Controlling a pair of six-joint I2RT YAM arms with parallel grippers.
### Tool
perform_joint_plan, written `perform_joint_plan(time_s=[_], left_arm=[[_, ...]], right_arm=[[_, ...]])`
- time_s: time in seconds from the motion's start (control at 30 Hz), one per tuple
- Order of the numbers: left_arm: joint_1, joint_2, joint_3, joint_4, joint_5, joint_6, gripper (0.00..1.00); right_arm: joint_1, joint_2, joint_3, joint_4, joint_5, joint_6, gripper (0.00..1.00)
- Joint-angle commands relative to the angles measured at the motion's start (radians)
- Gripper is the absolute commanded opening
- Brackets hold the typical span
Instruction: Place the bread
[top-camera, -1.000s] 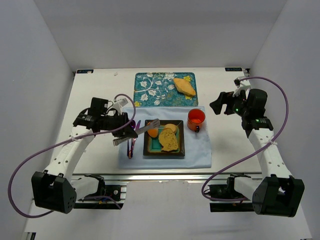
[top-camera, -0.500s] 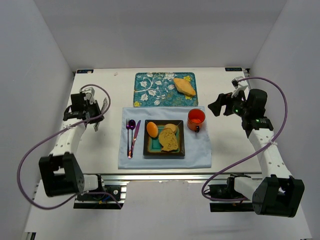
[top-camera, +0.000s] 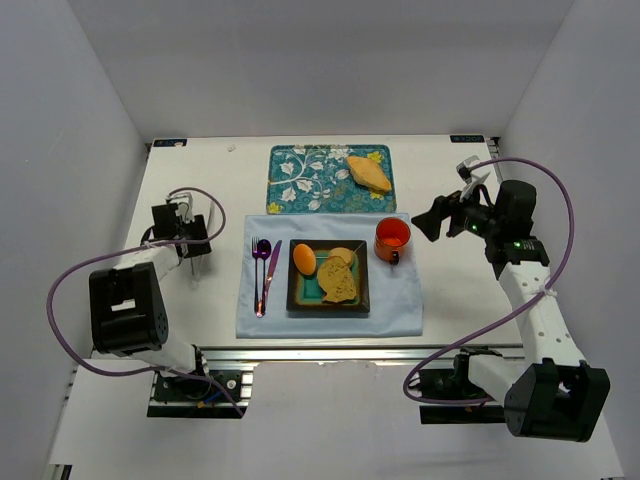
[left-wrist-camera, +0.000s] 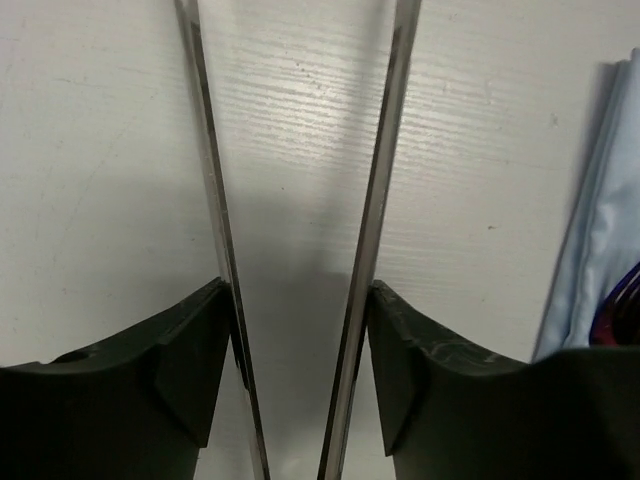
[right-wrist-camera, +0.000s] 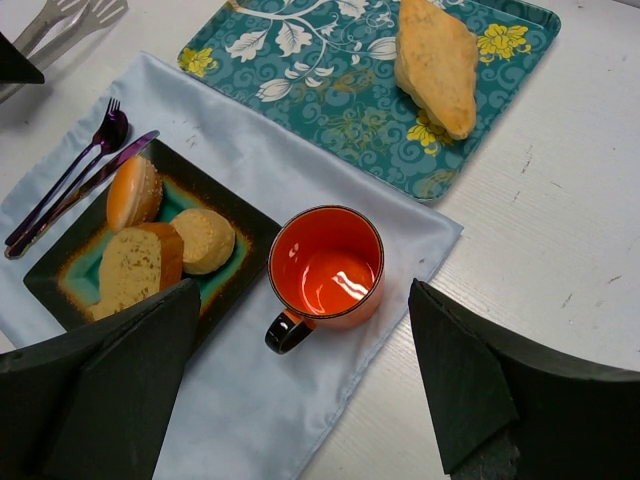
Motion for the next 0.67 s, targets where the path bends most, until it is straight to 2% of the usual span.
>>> perform_joint_plan(time_s=[0.0,0.07,0.2,0.27,0.3,0.47,0.57,0.63], left_arm=[[0.007,-0.009,-0.023,0.040,-0.022,-0.014,0.68],[0.009,-0.023,-0.043,0.041,-0.044,-0.028,0.71],[0.013,-0.083,-0.060,0.028,-0.126,-0.054,0.87],[0.013,-0.135,-0.058,0.011,-0.155,-0.071,0.92],[0.015,-0.156,-0.055,0.003,-0.205,-0.104,0.98],[0.015,-0.348,0.044,-0.168,-0.322,-0.207,0.98],[0.016,-0.432,0.115,-0.262,-0.199,-0.237,0.98],[0.015,-0.523,0.121,-0.271,-0.009,-0.253,0.98]], right_arm=[[-0.005,-0.005,0.017,0.000,-0.025,-0.022,0.89],[-0.005,0.000,0.025,-0.002,-0.026,-0.023,0.89],[-0.005,0.017,0.045,-0.006,-0.037,-0.031,0.89],[-0.005,0.023,0.049,-0.005,-0.033,-0.007,0.89],[-0.005,0.029,0.057,-0.006,-0.017,0.034,0.89],[-0.005,0.067,0.129,-0.091,0.153,0.164,0.89],[-0.005,0.100,0.184,-0.135,0.178,0.148,0.90],[-0.005,0.109,0.201,-0.125,0.155,0.139,0.89]])
